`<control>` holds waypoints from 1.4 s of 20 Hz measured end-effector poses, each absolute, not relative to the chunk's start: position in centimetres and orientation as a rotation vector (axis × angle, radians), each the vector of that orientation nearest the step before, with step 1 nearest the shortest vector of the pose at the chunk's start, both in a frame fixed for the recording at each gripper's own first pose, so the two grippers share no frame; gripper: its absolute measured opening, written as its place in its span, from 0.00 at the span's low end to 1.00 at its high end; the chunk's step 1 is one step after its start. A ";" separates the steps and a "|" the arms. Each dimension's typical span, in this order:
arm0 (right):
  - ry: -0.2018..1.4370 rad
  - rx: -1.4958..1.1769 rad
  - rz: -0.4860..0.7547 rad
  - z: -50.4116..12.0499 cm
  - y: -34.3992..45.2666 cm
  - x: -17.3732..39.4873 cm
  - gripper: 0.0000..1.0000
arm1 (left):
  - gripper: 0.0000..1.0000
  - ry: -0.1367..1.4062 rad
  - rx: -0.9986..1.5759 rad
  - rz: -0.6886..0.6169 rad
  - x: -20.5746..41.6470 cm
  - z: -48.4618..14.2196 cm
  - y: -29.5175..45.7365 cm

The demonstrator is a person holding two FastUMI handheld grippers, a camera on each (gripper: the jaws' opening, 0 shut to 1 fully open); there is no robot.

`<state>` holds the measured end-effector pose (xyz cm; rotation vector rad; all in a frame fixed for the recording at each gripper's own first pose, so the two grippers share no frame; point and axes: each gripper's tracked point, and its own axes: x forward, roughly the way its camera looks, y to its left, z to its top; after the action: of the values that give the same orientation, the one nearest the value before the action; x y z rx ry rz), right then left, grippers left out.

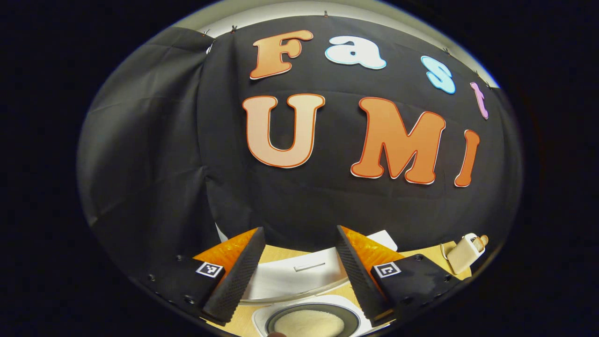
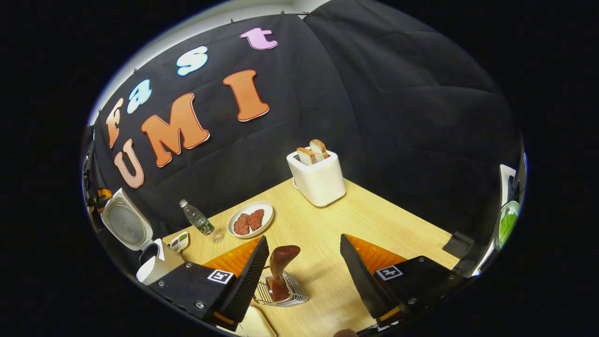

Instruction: Close the left gripper, press the button to open the rice cooker; take a wooden spoon from the chopstick holder with the right hand, scoop a spoonful of rice and pour it into the rice cooker, then put the wooden spoon back into the chopstick holder.

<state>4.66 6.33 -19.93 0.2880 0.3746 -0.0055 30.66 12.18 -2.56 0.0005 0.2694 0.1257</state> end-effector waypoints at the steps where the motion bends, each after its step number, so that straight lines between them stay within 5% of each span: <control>1: 0.365 0.282 -0.005 -19.5 6.3 4.7 0.94 | 1.00 0.274 -0.008 0.120 30.4 -2.5 12.0; 17: 0.181 0.053 0.036 -7.1 8.1 4.3 0.95 | 0.99 0.398 -0.096 0.002 20.2 -8.1 6.2; 28: 0.169 -0.019 0.159 -7.1 12.7 3.2 0.95 | 1.00 0.541 -0.054 -0.013 13.4 -18.7 4.3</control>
<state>3.19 12.71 -7.08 -0.0194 0.1692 0.1590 13.44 4.26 -18.71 -0.0544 0.5414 -0.0133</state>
